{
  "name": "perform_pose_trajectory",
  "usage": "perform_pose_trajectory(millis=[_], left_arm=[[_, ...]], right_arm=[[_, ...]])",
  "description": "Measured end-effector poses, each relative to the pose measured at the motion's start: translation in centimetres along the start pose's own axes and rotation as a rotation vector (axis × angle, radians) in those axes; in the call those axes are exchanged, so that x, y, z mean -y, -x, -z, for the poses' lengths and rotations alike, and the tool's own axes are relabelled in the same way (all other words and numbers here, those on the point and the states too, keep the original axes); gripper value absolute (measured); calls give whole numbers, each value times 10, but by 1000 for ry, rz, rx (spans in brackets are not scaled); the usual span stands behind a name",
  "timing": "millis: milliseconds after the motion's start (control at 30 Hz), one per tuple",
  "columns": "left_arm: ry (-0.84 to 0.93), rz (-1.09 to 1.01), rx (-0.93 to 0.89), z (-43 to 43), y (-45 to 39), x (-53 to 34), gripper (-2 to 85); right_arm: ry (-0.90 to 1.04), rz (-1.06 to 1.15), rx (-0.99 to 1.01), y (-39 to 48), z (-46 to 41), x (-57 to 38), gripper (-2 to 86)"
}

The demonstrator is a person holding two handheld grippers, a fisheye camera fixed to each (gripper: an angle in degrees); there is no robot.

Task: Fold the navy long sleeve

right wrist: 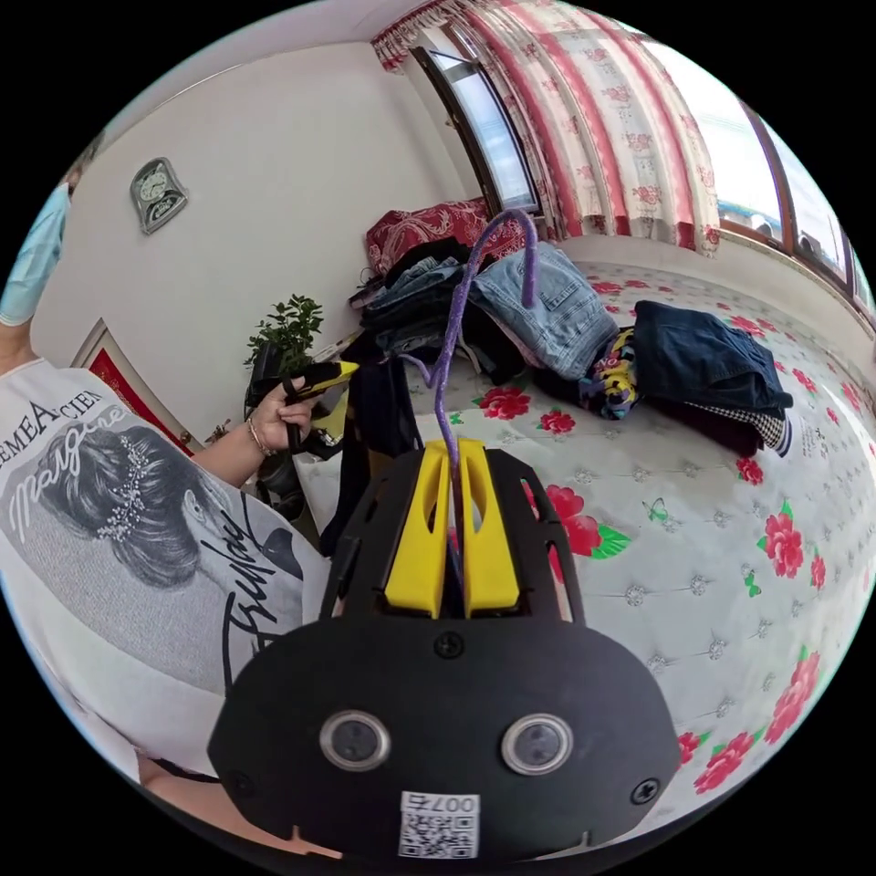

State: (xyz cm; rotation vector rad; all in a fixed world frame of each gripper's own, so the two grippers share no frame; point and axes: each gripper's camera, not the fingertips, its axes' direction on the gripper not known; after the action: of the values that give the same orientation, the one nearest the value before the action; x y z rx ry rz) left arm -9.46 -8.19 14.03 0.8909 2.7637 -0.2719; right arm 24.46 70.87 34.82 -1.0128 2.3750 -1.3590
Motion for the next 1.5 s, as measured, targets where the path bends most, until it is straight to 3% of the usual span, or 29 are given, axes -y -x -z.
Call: perform_pose_trajectory(millis=[100,233,367,900,1000,1033,1067,1100,1300,1400,1500], left_arm=[[-3,33,47,-8,8,21,-10],[-87,201,168,4,45,39,-10],[-113,398,125,4,91,52,-10],[-33,584,300,-77,146,122,-10],[-79,628,416,-69,162,123,-10],[-84,625,437,-67,164,124,-10],[-84,609,465,-63,168,126,-10],[-48,575,450,-65,170,130,-10],[91,489,511,-90,169,142,-9],[122,467,531,-95,170,143,-7],[129,449,519,-91,168,137,3]], right_arm=[[68,21,38,-18,-14,2,-2],[14,44,89,-49,3,-5,-2],[-39,-43,212,-105,20,-27,-3],[-124,-396,428,-271,5,-136,-2],[-289,-534,444,-305,14,-163,0],[-340,-584,428,-314,18,-172,1],[-560,-708,393,-334,38,-203,3],[-622,-801,364,-357,53,-226,7],[-564,-1180,-229,-422,136,-295,57],[-451,-1329,-368,-430,152,-320,77],[-382,-1225,-359,-404,137,-304,82]])
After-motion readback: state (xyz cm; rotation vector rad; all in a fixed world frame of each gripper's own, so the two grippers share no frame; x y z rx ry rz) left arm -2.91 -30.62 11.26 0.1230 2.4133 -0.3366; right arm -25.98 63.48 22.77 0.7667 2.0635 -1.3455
